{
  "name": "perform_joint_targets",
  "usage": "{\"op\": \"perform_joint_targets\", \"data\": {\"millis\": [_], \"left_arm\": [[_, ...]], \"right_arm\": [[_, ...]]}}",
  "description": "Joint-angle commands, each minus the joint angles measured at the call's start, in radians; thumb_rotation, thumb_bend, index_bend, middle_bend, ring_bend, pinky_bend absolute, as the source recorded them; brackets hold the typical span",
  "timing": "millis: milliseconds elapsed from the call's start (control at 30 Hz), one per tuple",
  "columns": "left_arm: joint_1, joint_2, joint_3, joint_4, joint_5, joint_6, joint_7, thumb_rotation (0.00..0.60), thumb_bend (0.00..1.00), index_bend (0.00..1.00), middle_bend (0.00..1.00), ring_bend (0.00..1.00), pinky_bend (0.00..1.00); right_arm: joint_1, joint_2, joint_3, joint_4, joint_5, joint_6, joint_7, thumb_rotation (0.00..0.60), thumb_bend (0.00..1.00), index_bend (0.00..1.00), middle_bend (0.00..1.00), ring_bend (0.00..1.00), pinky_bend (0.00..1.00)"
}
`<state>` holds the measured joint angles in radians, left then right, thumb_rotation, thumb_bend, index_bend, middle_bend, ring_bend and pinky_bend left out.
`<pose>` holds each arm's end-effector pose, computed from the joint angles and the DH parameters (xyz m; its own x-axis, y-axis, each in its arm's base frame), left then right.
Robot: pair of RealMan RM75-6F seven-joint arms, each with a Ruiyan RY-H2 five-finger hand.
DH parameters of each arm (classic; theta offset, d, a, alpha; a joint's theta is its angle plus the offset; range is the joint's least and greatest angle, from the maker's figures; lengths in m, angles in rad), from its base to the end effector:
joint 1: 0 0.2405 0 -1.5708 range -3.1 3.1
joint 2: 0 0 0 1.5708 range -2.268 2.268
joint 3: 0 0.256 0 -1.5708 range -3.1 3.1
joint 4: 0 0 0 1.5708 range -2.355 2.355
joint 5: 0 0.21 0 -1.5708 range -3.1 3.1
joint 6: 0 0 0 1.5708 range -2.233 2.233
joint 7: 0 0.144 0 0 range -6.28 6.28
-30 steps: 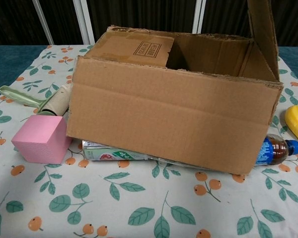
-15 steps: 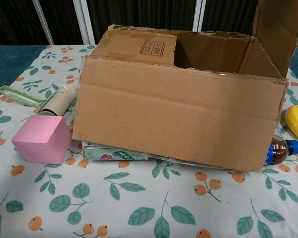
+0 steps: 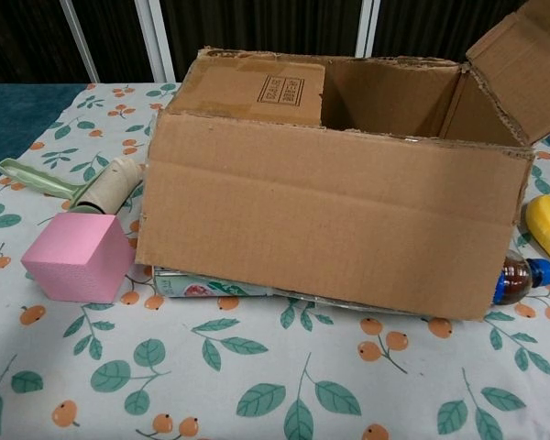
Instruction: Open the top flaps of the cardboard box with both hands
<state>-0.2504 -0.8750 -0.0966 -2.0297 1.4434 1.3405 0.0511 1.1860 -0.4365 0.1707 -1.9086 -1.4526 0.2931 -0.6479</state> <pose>-0.2137 0.2200 0.1838 0.2892 0.0773 0.9541 0.9478 -0.1632 -0.2740 -0.0416 -0.3604 0.2378 0.9381 0.3142 -0.1458 0.3066 -0.5570 0.7719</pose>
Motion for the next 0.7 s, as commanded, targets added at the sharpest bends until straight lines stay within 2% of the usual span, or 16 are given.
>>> {"op": "perform_joint_targets", "data": {"millis": [33, 233, 467, 600, 700], "left_arm": [[0.000, 0.001, 0.001, -0.001, 0.002, 0.001, -0.002, 0.600, 0.16, 0.00, 0.00, 0.01, 0.11], [0.002, 0.004, 0.001, -0.001, 0.004, 0.003, -0.007, 0.600, 0.16, 0.00, 0.00, 0.01, 0.11], [-0.003, 0.001, -0.001, 0.006, 0.002, -0.001, 0.000, 0.600, 0.17, 0.00, 0.00, 0.01, 0.11], [-0.011, -0.002, -0.004, 0.011, -0.002, -0.010, 0.011, 0.600, 0.17, 0.00, 0.00, 0.01, 0.11], [-0.035, 0.000, -0.022, 0.021, -0.008, -0.025, 0.041, 0.600, 0.17, 0.00, 0.00, 0.01, 0.11]], "right_arm": [[-0.011, 0.005, 0.007, 0.001, -0.009, -0.006, 0.011, 0.600, 1.00, 0.54, 0.34, 0.23, 0.23], [-0.064, 0.006, 0.006, 0.006, -0.026, 0.020, 0.028, 0.600, 1.00, 0.54, 0.34, 0.23, 0.23], [-0.215, -0.030, -0.005, 0.012, 0.039, 0.247, 0.074, 0.600, 0.98, 0.54, 0.33, 0.23, 0.23], [-0.317, -0.076, -0.013, 0.011, 0.093, 0.419, 0.075, 0.600, 0.82, 0.45, 0.28, 0.22, 0.23], [-0.458, -0.150, -0.023, -0.004, 0.213, 0.646, 0.116, 0.600, 0.67, 0.31, 0.22, 0.18, 0.23]]}}
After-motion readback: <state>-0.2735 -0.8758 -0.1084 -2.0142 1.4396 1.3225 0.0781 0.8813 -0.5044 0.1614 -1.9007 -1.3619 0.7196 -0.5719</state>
